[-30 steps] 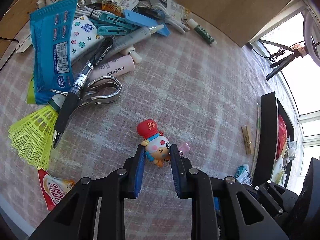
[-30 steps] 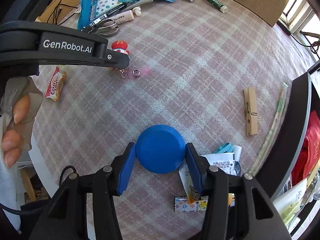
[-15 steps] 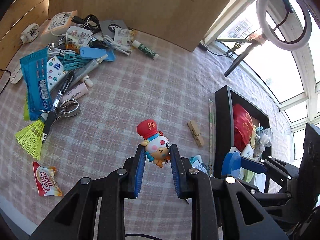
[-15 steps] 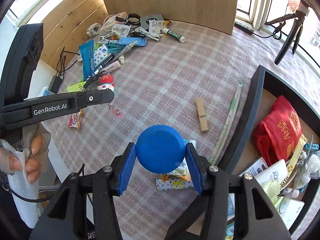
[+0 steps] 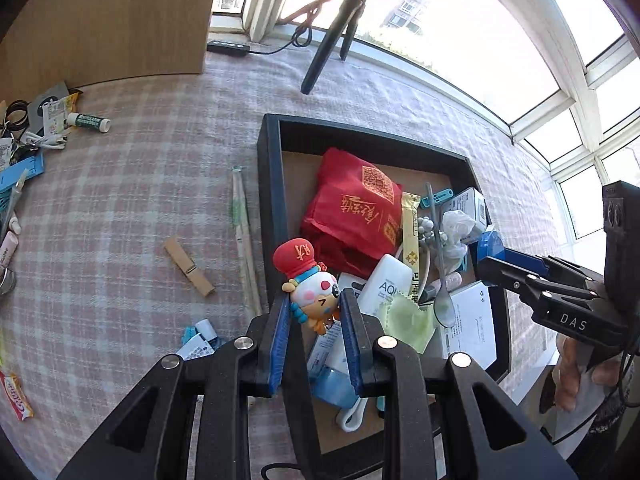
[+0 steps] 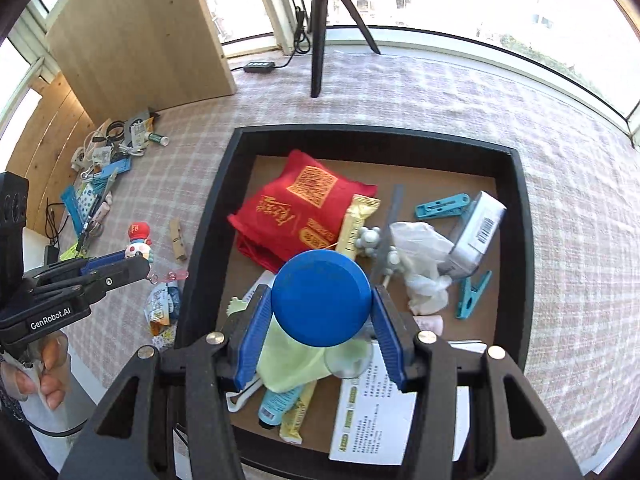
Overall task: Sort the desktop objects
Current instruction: 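Carry the figurine over the tray with the left tool while the right tool carries the blue lid, then open the left tool to drop the figurine while the right tool drops the lid in the tray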
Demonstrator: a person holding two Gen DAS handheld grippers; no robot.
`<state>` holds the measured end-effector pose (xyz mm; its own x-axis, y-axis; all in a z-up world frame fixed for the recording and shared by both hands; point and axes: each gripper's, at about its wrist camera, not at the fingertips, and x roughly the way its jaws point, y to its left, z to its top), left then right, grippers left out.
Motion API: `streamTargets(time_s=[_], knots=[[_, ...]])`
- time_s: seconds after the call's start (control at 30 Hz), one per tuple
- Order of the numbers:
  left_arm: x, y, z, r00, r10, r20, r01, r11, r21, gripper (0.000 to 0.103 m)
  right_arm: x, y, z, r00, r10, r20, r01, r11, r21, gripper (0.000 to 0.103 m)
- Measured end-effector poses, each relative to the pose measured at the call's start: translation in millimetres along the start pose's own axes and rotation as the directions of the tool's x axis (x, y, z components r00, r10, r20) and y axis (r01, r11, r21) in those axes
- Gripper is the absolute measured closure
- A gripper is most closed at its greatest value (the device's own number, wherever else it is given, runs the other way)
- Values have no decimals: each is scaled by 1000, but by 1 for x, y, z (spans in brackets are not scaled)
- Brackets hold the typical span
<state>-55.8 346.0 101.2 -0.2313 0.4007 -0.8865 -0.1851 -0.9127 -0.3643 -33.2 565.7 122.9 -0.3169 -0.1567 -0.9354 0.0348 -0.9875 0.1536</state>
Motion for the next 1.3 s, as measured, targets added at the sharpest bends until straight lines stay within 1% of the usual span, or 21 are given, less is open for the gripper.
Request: streamTargets(time_s=[0.1, 0.2, 0.3, 0.43, 0.6, 0.67, 0.73, 0.77, 0.8, 0.87, 1.13, 1.3], knots=[[13, -21, 10, 1000, -4, -20, 5, 999, 34, 80, -1, -35, -2, 999, -32, -3, 32, 998, 50, 54], [23, -41, 25, 999, -5, -31, 7, 998, 69, 80, 1, -64, 0, 999, -44, -5, 45, 994, 98, 54], [34, -60, 44, 999, -8, -37, 11, 995, 94, 80, 5, -85, 3, 999, -43, -4, 43, 990, 131, 54], [54, -80, 69, 999, -10, -52, 16, 993, 116, 80, 10, -102, 7, 999, -33, -10, 34, 988, 152, 54], [78, -97, 89, 997, -2, -79, 12, 991, 136, 80, 22, -111, 8, 999, -13, -31, 18, 988, 156, 54], [86, -101, 92, 995, -13, -101, 27, 989, 145, 80, 26, -113, 9, 999, -3, -35, 9, 988, 155, 54], [90, -105, 93, 994, -12, -106, 28, 988, 149, 80, 27, -114, 9, 999, 3, -35, 3, 988, 156, 54], [92, -107, 94, 994, -3, -107, 19, 989, 149, 75, 27, -114, 9, 999, 6, -32, -1, 988, 154, 54], [92, -107, 95, 994, -1, -110, 18, 989, 149, 63, 27, -114, 9, 1000, 11, -28, -7, 989, 148, 54], [90, -108, 95, 995, 6, -97, 10, 988, 155, 58, 24, -113, 11, 1000, 16, -19, -13, 990, 141, 54], [75, -95, 91, 997, 12, -82, 0, 990, 144, 58, 17, -115, 14, 1000, 10, -9, -8, 987, 159, 53], [55, -84, 82, 998, 19, -55, -12, 991, 136, 58, 11, -111, 14, 1000, 5, -2, -5, 989, 146, 53]])
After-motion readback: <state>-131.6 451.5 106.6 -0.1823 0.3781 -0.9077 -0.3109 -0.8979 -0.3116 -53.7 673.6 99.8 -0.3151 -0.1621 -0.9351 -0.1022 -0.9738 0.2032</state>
